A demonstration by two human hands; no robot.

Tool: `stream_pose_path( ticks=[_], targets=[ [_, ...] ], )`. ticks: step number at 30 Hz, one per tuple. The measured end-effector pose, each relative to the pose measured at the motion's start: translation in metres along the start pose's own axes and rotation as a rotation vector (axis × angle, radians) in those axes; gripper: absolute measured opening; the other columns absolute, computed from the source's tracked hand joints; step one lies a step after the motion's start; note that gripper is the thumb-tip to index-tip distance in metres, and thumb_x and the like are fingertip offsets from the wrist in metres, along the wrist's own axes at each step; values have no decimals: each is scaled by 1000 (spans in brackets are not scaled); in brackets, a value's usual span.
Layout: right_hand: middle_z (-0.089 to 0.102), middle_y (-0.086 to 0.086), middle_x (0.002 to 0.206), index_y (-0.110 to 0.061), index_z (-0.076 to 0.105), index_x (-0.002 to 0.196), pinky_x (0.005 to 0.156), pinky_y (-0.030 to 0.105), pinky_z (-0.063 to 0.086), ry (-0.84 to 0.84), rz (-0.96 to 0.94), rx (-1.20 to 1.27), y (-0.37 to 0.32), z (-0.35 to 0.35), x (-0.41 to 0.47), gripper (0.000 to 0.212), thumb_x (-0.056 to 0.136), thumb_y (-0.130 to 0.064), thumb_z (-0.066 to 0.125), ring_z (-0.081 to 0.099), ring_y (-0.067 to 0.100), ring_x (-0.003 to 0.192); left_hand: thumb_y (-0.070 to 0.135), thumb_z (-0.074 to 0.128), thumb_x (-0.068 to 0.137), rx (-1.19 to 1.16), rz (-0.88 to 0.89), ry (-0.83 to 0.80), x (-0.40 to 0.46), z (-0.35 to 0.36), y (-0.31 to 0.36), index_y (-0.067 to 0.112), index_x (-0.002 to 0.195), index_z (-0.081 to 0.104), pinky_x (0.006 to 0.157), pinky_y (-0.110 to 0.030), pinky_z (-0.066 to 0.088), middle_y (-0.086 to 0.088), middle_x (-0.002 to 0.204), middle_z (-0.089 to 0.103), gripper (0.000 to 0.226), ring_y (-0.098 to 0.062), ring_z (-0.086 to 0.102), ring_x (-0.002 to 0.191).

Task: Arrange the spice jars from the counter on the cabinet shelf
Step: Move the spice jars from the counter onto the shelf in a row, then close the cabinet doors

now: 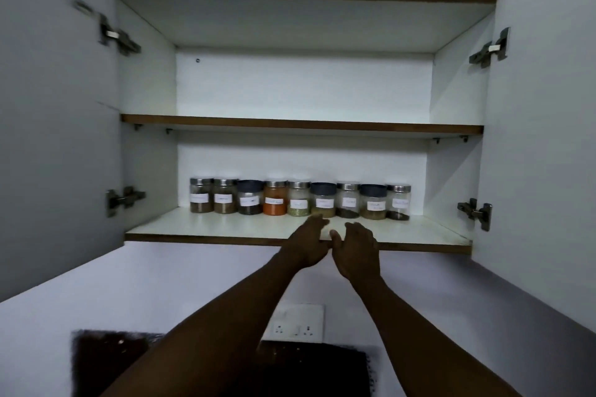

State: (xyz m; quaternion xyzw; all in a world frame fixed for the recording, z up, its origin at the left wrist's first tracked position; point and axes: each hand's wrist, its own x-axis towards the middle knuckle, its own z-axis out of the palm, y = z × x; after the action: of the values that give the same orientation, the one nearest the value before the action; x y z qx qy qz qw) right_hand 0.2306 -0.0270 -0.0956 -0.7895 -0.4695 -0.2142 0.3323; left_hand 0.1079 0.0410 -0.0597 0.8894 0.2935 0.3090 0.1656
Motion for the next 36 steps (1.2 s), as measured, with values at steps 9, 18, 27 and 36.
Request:
stream_pose_path(
  ticks=[9,18,27,36],
  targets=[
    [30,9,166,-9,37,156,128,42,17,174,-280,249,-226,-43,-81,61,105,-42,39,25,24,155,34,49,100,204,72,510,-162,-162,-71,12,156,37,129,-44,19,-8,168,26,61,-25,17,159],
    [24,5,168,-13,30,158,128,40,14,121,-369,452,-388,-84,-188,59,108,-44,28,18,19,157,35,45,103,492,-37,749,-321,-286,-91,14,155,40,129,-49,13,-3,170,19,56,-20,11,160],
    [31,7,165,-11,34,157,126,38,23,65,-577,679,-487,-150,-254,58,106,-39,37,26,21,154,8,51,77,378,-416,1305,-408,-381,-54,19,161,12,123,-55,7,-3,172,7,93,-22,14,159],
    [67,4,129,-13,61,132,105,40,48,170,-636,824,-448,-172,-254,38,103,-28,42,59,20,122,14,60,82,-1,-273,1349,-397,-344,-29,18,124,53,95,-45,54,0,120,63,42,-23,62,109]
  ],
)
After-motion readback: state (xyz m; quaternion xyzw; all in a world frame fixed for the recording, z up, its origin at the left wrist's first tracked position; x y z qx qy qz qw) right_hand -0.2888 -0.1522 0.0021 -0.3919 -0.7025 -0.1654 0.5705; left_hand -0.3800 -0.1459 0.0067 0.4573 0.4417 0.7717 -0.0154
